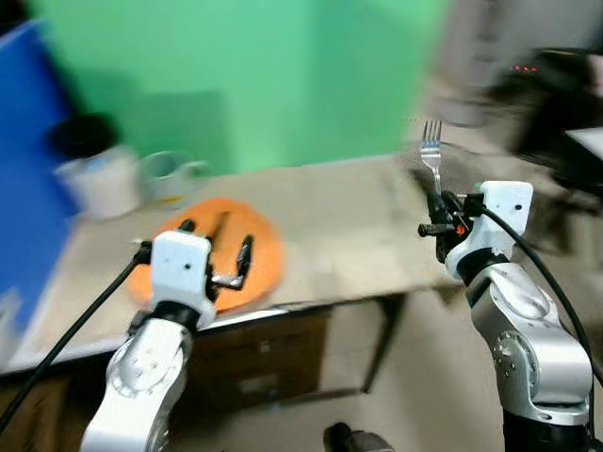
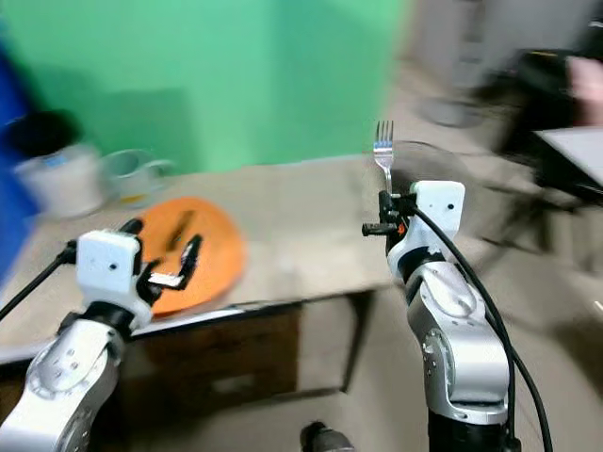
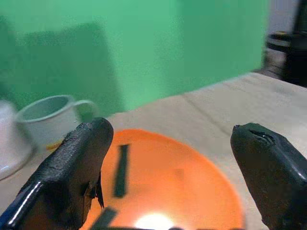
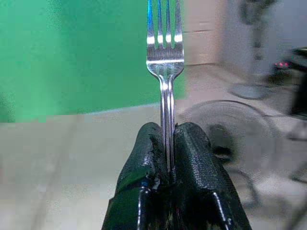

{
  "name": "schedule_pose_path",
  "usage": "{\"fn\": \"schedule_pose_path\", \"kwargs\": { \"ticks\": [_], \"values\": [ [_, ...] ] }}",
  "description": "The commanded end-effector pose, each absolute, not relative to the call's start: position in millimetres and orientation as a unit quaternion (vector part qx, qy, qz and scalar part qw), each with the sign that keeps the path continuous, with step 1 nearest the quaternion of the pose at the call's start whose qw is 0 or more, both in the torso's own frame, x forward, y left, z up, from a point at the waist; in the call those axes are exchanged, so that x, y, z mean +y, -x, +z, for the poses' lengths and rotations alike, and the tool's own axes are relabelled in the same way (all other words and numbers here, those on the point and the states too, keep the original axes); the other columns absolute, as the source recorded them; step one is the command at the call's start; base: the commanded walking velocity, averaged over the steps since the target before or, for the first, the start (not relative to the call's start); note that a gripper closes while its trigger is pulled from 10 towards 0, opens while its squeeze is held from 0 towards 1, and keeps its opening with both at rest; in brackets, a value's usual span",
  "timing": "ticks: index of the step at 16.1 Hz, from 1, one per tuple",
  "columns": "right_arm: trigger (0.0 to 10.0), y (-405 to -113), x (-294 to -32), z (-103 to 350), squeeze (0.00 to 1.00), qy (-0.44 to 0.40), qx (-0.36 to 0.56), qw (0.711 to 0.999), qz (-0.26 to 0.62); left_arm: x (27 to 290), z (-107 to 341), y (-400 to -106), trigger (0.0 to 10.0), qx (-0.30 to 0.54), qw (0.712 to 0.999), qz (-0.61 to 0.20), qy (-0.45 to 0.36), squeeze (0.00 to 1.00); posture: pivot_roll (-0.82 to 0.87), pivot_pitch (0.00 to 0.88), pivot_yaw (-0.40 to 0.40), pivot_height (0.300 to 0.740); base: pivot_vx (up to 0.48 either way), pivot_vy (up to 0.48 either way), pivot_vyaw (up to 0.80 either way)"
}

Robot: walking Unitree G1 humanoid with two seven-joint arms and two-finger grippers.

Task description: Setting the table

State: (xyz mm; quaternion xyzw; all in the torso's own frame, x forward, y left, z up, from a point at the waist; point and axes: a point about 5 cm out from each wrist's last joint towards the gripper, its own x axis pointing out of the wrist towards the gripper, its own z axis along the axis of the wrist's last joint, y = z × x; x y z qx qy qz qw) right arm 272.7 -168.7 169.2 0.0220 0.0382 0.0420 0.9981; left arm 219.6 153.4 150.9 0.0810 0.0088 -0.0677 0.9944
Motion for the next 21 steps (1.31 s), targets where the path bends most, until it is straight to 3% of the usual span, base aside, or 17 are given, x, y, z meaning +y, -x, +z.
{"fn": "schedule_pose_path", "kwargs": {
  "ticks": [1,5,9,13,21],
  "values": [
    [10.0,-272,-171,166,0.0,-0.015,0.044,0.998,0.036,158,155,-219,10.0,-0.001,0.995,-0.053,-0.086,0.0,-0.06,0.0,0.048,0.74,0.0,0.0,-0.8],
    [10.0,-271,-170,163,0.0,-0.025,0.058,0.997,0.043,170,158,-216,10.0,-0.007,0.996,-0.037,-0.082,0.0,-0.06,0.0,0.044,0.74,0.0,0.0,-0.2],
    [10.0,-272,-171,162,0.0,-0.017,0.064,0.997,0.033,177,159,-216,10.0,-0.008,0.997,-0.025,-0.075,0.0,-0.06,0.0,0.038,0.74,0.304,0.0,-0.6],
    [10.0,-271,-174,160,0.0,-0.017,0.069,0.997,0.019,179,161,-217,10.0,-0.01,0.997,-0.029,-0.074,0.0,-0.06,0.0,0.04,0.74,0.401,0.0,0.0],
    [10.0,-266,-180,156,0.0,-0.021,0.076,0.997,0.0,177,159,-218,10.0,-0.004,0.996,-0.052,-0.07,0.0,-0.06,0.0,0.052,0.74,0.354,0.0,-0.8]
  ]
}}
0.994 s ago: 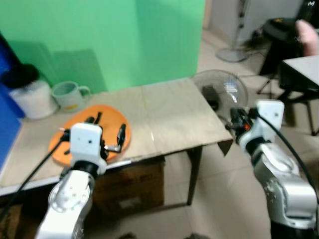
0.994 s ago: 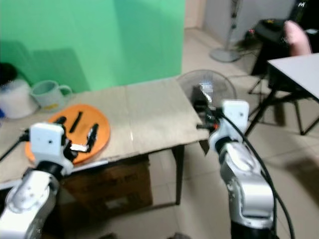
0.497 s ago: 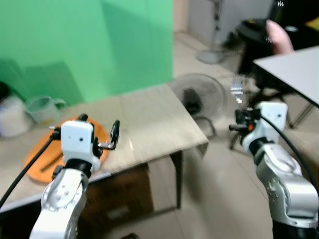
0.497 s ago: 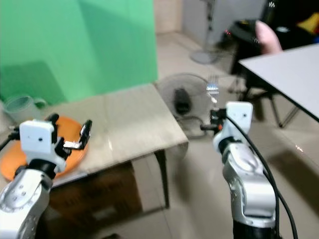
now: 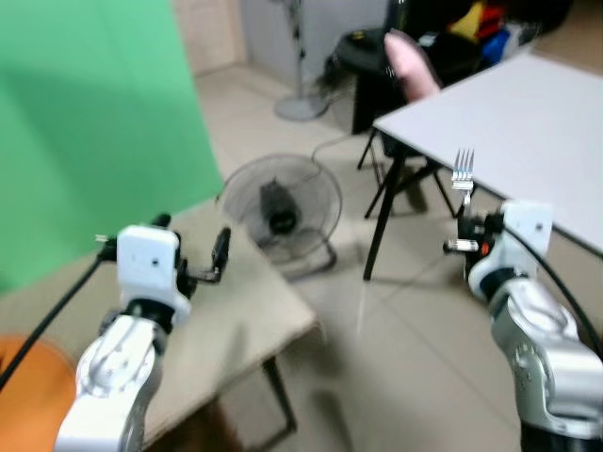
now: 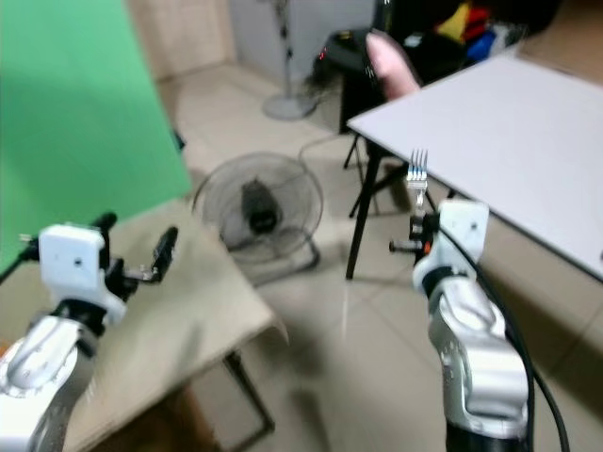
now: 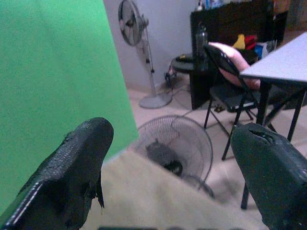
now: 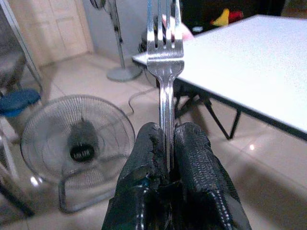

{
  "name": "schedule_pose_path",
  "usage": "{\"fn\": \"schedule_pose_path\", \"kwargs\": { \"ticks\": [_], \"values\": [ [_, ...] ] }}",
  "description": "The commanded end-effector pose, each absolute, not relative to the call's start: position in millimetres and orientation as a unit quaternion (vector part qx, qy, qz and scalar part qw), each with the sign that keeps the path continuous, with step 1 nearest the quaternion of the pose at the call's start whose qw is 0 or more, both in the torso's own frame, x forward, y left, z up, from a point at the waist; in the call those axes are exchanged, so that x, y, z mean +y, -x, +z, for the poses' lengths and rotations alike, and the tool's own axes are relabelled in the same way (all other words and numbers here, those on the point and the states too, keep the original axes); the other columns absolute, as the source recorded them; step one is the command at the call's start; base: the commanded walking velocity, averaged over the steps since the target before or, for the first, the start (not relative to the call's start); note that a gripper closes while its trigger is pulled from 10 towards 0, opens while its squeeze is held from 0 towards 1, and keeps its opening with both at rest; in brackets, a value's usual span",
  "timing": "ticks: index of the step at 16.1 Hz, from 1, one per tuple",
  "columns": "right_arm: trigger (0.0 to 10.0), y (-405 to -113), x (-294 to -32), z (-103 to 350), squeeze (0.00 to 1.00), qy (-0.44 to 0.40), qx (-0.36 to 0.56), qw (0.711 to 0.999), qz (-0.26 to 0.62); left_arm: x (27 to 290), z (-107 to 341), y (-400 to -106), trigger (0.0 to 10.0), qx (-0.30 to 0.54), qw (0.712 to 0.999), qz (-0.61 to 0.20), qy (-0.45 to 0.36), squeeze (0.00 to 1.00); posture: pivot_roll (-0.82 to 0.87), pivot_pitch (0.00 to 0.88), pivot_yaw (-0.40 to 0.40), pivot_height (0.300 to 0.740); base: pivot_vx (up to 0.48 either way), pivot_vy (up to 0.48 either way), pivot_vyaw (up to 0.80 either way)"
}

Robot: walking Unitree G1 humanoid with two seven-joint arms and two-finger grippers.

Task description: Setting the table

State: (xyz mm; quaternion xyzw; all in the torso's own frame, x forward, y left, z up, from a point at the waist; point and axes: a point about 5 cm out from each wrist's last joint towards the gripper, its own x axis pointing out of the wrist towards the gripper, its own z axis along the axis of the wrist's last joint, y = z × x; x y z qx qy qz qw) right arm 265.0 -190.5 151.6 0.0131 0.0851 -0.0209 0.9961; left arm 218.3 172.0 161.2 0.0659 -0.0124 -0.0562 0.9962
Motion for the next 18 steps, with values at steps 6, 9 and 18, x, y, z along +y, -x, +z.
{"fn": "schedule_pose_path", "kwargs": {
  "ticks": [6,9,18],
  "values": [
    [10.0,-262,-178,154,0.0,-0.024,0.083,0.996,-0.001,171,157,-215,10.0,0.003,0.996,-0.068,-0.06,0.0,-0.07,0.0,0.055,0.74,0.0,0.0,-0.8],
    [10.0,-262,-178,153,0.0,-0.024,0.085,0.996,-0.002,170,157,-215,10.0,0.004,0.996,-0.071,-0.059,0.0,-0.07,0.0,0.055,0.74,0.0,0.0,-0.8],
    [10.0,-266,-174,153,0.0,-0.019,0.087,0.996,0.0,180,162,-227,10.0,-0.011,0.997,-0.033,-0.072,0.0,-0.08,0.0,0.062,0.74,0.0,0.0,-0.8]
  ]
}}
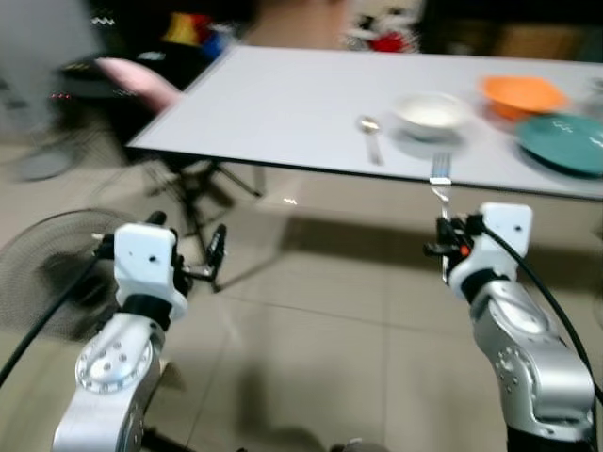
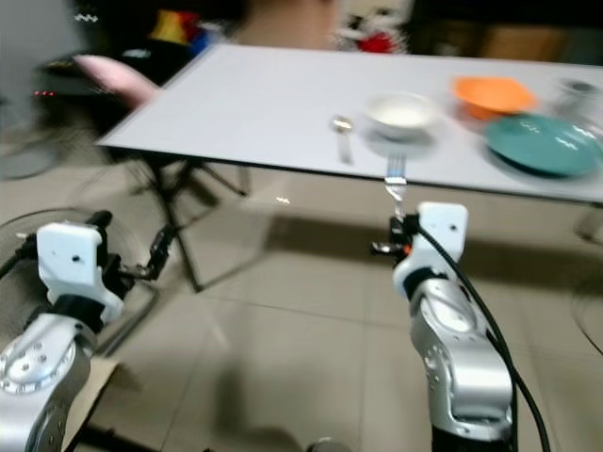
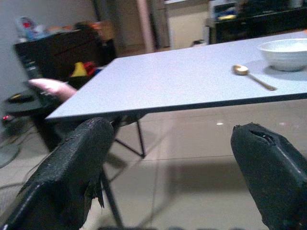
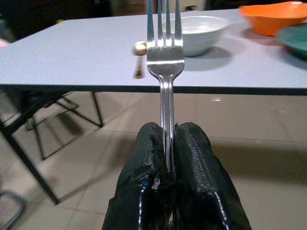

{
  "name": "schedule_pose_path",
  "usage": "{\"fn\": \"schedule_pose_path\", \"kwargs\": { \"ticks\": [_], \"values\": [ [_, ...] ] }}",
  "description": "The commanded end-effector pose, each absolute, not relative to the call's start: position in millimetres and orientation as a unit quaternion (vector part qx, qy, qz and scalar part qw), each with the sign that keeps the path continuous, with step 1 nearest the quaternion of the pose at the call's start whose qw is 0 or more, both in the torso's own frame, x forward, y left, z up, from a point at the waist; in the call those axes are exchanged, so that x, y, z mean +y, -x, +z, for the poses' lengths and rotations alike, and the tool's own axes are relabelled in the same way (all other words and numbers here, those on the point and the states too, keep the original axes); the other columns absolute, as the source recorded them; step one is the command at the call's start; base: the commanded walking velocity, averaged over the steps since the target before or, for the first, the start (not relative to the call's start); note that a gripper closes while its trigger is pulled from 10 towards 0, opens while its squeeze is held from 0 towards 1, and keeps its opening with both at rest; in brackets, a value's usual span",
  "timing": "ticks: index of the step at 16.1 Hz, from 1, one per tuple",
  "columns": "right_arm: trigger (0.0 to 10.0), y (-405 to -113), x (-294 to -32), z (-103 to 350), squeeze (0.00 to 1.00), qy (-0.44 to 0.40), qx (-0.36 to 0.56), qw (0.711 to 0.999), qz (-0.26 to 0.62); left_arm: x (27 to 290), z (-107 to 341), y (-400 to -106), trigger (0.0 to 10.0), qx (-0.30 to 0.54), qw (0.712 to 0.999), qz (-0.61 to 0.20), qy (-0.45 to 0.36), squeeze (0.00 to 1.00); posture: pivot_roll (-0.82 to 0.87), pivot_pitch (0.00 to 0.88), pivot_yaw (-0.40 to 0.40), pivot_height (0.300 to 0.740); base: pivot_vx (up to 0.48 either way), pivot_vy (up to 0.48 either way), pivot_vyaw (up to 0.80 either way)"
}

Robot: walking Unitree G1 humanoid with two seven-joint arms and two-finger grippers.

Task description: Setting the table

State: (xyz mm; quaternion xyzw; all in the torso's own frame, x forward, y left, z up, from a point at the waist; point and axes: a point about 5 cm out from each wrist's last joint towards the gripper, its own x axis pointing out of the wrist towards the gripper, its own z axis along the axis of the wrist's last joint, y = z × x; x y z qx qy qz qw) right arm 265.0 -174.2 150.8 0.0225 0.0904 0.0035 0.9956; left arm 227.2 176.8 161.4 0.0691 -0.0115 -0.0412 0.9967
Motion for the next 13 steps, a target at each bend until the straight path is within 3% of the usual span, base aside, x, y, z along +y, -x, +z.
{"fn": "schedule_pose_path", "kwargs": {
  "ticks": [1,2,8,13],
  "values": [
    [10.0,-269,-169,152,0.0,-0.012,0.088,0.996,0.013,181,163,-230,10.0,-0.014,0.997,-0.03,-0.069,0.0,-0.08,0.0,0.063,0.74,0.0,0.0,-0.8],
    [10.0,-270,-163,149,0.0,-0.001,0.099,0.995,0.034,183,163,-230,10.0,-0.014,0.997,-0.022,-0.067,0.0,-0.08,0.0,0.066,0.74,0.255,0.0,-0.78],
    [10.0,-278,-136,151,0.0,0.002,0.089,0.991,0.103,189,161,-230,10.0,-0.008,0.998,0.002,-0.056,0.0,-0.07,0.0,0.057,0.74,0.373,0.0,0.0],
    [10.0,-282,-133,152,0.0,0.002,0.091,0.99,0.105,188,161,-229,10.0,-0.008,0.998,0.001,-0.055,0.0,-0.07,0.0,0.051,0.74,0.412,0.0,0.0]
  ]
}}
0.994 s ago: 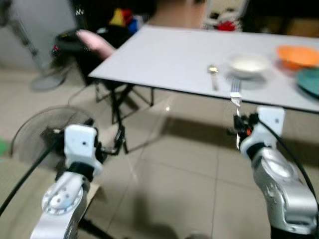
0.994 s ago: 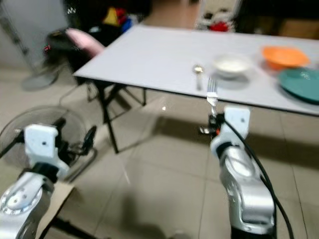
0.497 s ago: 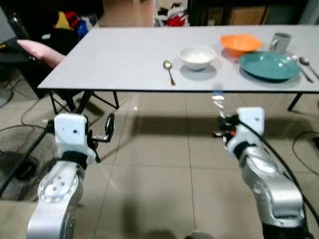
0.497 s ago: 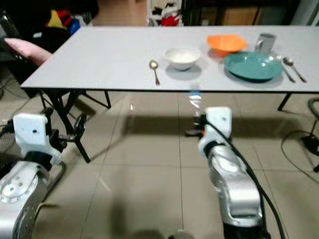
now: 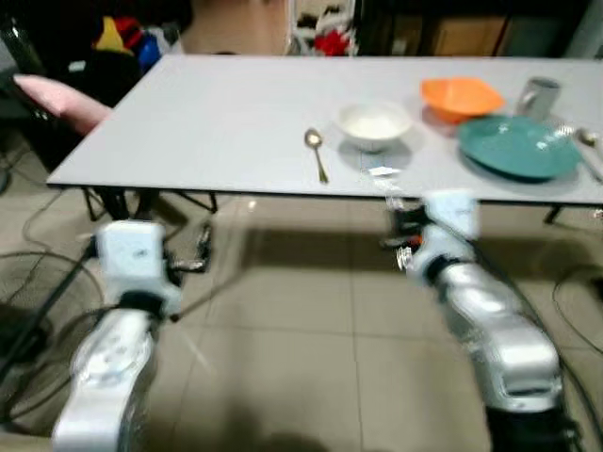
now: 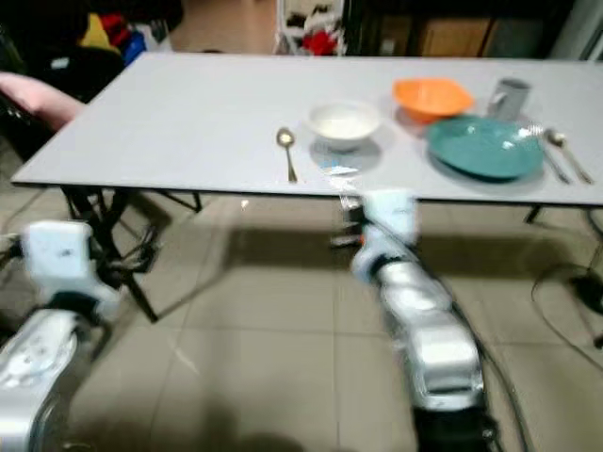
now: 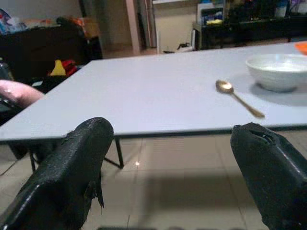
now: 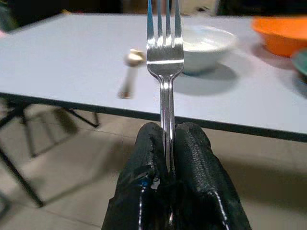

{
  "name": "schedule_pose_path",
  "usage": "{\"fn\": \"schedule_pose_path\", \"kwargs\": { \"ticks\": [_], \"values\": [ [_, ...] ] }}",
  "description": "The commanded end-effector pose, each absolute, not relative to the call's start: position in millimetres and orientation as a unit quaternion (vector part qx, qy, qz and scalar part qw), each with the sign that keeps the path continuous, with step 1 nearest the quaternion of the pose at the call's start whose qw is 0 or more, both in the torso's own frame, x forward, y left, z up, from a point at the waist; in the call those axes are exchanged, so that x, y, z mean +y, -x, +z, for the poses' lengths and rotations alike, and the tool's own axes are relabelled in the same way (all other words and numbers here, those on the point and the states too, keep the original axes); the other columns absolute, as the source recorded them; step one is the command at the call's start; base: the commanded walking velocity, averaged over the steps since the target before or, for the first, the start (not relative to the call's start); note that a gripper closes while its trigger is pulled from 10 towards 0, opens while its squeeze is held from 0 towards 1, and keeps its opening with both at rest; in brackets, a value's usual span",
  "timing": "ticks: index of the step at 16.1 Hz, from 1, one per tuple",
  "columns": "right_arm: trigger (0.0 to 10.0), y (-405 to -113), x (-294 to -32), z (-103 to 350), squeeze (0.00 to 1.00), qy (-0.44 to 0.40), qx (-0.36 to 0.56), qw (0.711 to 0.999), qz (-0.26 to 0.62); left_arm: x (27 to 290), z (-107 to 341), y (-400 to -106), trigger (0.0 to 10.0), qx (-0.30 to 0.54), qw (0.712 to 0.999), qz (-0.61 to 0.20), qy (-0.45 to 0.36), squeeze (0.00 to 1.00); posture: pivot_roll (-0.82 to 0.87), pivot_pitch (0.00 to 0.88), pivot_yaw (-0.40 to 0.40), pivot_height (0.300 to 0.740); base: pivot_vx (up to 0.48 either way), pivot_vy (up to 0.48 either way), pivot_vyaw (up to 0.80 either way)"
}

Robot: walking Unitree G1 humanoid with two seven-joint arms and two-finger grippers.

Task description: Setting the table

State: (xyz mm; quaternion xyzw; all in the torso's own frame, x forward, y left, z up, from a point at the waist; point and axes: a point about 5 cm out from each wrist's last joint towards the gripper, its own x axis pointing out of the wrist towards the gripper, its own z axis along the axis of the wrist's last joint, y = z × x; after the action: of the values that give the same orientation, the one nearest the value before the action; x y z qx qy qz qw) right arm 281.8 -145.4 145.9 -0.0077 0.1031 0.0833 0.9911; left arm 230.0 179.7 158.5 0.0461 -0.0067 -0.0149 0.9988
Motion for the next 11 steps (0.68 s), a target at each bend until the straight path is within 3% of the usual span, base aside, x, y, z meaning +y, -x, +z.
{"fn": "schedule_pose_path", "kwargs": {
  "ticks": [1,11],
  "values": [
    [10.0,-283,-133,152,0.0,0.001,0.092,0.99,0.105,187,161,-229,10.0,-0.007,0.998,0.0,-0.055,0.0,-0.06,0.0,0.05,0.74,0.412,0.0,0.0],
    [10.0,-291,-111,141,0.0,-0.007,0.124,0.98,0.152,188,155,-221,10.0,0.006,0.997,-0.015,-0.069,0.0,-0.04,0.0,0.035,0.74,0.432,0.0,0.0]
  ]
}}
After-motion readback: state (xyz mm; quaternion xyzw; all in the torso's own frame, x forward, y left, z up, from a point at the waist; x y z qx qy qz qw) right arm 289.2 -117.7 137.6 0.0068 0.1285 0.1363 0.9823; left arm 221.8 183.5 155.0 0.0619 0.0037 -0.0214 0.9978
